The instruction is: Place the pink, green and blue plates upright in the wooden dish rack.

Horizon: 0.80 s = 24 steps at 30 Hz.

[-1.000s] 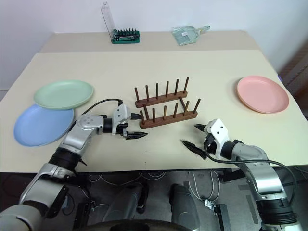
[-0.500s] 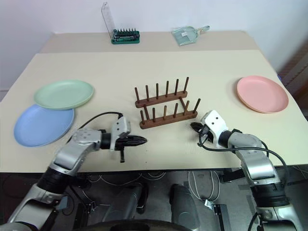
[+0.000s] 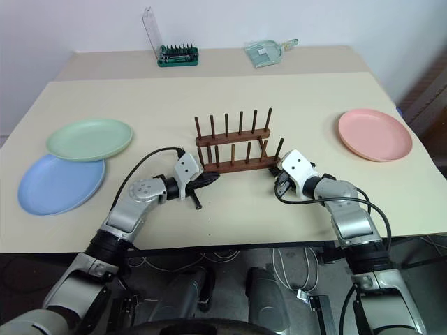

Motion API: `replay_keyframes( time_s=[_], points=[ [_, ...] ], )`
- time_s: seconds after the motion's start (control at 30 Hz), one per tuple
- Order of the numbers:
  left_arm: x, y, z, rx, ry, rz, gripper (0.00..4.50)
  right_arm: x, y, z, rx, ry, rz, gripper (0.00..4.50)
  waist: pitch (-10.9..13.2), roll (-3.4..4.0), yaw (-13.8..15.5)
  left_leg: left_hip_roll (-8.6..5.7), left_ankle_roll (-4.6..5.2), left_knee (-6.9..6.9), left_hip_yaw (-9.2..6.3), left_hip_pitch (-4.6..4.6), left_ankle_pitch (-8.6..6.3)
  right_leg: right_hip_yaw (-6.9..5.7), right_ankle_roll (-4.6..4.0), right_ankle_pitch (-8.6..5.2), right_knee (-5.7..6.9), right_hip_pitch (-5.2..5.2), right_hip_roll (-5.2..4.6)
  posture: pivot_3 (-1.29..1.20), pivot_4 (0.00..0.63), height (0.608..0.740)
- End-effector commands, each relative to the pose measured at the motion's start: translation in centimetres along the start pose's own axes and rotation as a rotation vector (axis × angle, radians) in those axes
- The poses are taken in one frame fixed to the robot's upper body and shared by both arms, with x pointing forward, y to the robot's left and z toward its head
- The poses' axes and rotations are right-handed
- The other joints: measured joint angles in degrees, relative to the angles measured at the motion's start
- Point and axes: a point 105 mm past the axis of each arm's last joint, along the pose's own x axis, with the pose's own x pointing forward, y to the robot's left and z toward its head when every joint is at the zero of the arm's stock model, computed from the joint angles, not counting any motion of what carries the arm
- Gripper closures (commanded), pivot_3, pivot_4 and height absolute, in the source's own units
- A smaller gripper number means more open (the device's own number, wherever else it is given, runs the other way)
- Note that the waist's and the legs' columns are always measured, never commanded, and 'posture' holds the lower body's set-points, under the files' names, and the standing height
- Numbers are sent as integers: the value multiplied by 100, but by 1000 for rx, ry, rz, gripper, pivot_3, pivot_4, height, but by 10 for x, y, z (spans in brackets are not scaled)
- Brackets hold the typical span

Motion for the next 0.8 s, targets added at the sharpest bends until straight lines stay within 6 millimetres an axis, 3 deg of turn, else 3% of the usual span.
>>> replay_keyframes(
  time_s=[0.03, 0.23, 0.5, 0.67, 0.73, 0.8],
  points=[
    [-4, 20, -17, 0, 68, 98, 4500, 8, -10, 9, -29, -33, -40, 4481, -1, 1, 0, 0, 0, 0, 1, 2, 0, 0, 1, 1, 2, 1, 0, 0, 150, 735],
    [0, 33, -20, 17, 82, 157, 4500, 18, -18, 11, -38, -40, -65, 4481, -1, 1, 1, 0, 0, -2, 2, 20, 0, 1, 2, 5, 2, 19, 1, 0, 150, 735],
    [0, 35, -24, 18, 91, 170, 4500, 14, -16, 9, -50, -51, -66, 4481, -2, 4, -6, 0, -1, -3, 2, 22, 0, 1, 2, 9, 2, 20, 1, 0, 150, 735],
    [-3, 18, -12, 2, 21, 67, 4500, -10, -48, 9, -5, -29, -159, 4481, -2, 4, -7, -1, -1, -5, 2, 22, 0, 2, 0, 8, 1, 21, 0, 0, 150, 735],
    [-7, 7, -7, 1, -7, 8, 4500, -22, -61, 8, -23, -4, -194, 3687, -1, 6, 4, -2, -1, -11, 3, 20, -1, 4, -10, 11, -4, 19, -2, 0, 150, 735],
    [-18, -17, 7, -3, -73, -118, 4500, -44, -89, 8, -65, 41, -263, 2757, 0, 7, -2, -2, 1, -16, 3, 17, -2, 3, -9, 9, -9, 17, -3, 0, 150, 735]
  ],
)
